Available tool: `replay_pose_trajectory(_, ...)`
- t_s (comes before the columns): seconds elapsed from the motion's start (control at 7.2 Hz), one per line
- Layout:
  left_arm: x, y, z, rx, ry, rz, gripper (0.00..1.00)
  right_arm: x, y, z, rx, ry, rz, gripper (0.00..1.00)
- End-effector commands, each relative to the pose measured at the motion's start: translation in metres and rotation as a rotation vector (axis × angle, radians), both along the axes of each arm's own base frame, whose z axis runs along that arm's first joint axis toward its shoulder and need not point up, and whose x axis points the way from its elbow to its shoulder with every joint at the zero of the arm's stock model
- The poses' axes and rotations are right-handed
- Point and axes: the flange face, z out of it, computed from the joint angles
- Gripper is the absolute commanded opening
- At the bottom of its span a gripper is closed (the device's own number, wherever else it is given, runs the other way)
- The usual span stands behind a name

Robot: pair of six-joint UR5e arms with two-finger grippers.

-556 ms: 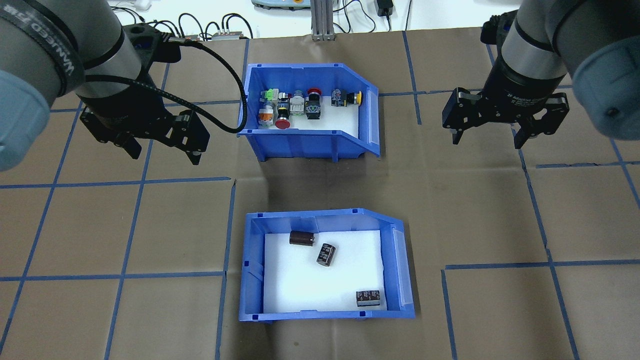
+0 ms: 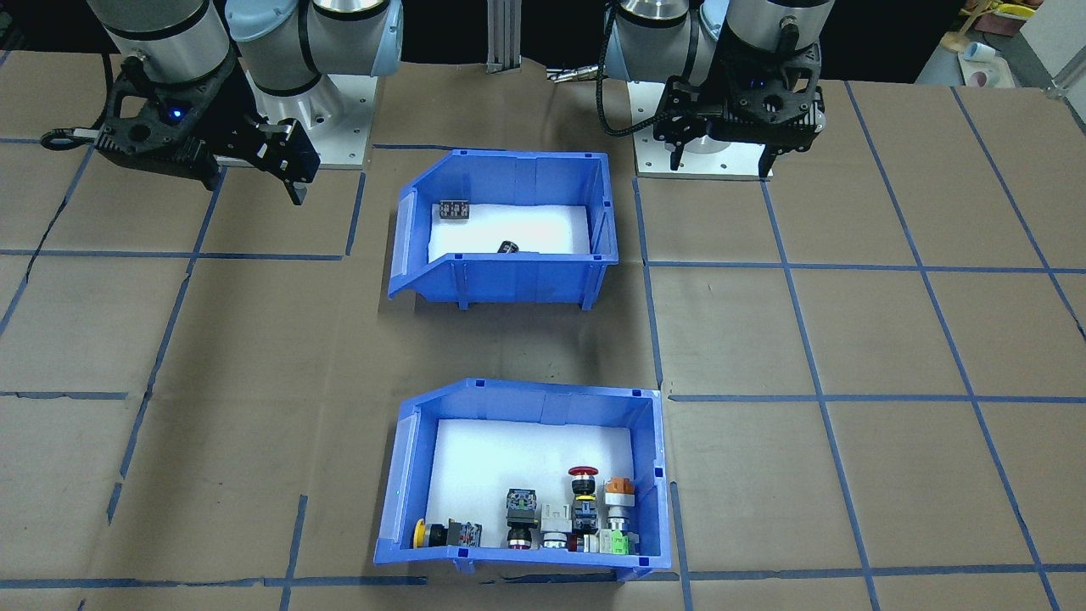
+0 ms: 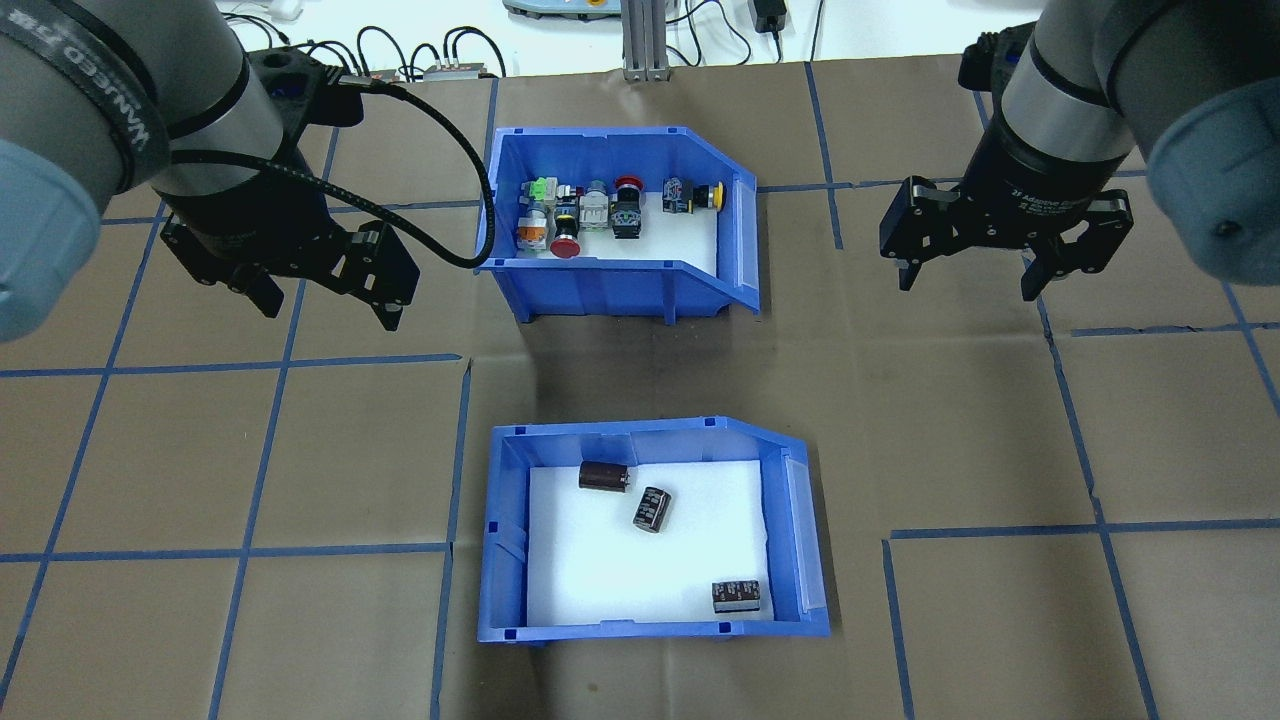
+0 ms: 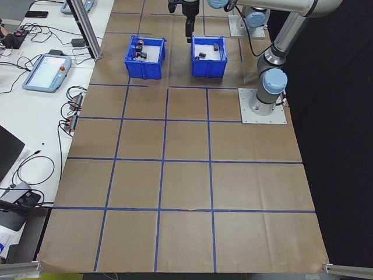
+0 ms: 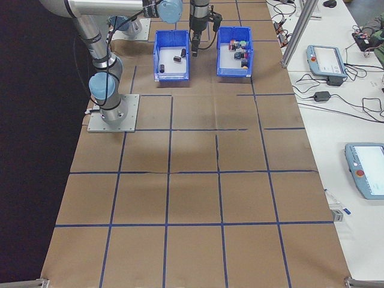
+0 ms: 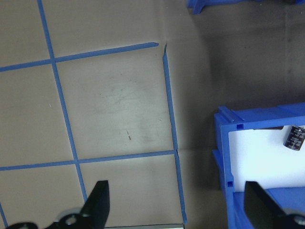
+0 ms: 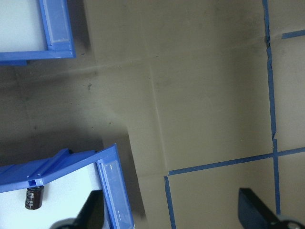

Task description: Place battery box in front

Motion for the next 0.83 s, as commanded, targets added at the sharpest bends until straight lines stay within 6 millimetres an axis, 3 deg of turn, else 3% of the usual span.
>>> replay_pose_trajectory(0.0, 0.0, 0.001, 0.001, -0.002, 0.0, -0.001, 0.99, -0.001, 0.0, -0.001, 0.001, 0.006, 0.0, 1.0)
replay_pose_trajectory(0.28, 0.0, 0.0, 0.0, 0.0, 0.001, 0.014, 0.99, -0.001, -0.005, -0.001, -0.005, 0.002, 0.022, 1.0)
replay_pose_trajectory(0.56, 0.0, -0.003, -0.003, 0.004, -0.003, 0.02, 0.99, -0.001, -0.041, -0.014, 0.016, -0.01, 0.114, 1.0)
replay_pose_trajectory(0.69, -0.003, -0.009, -0.009, -0.008, 0.017, 0.137, 0.99, 0.002, -0.065, -0.013, 0.013, -0.012, 0.137, 1.0)
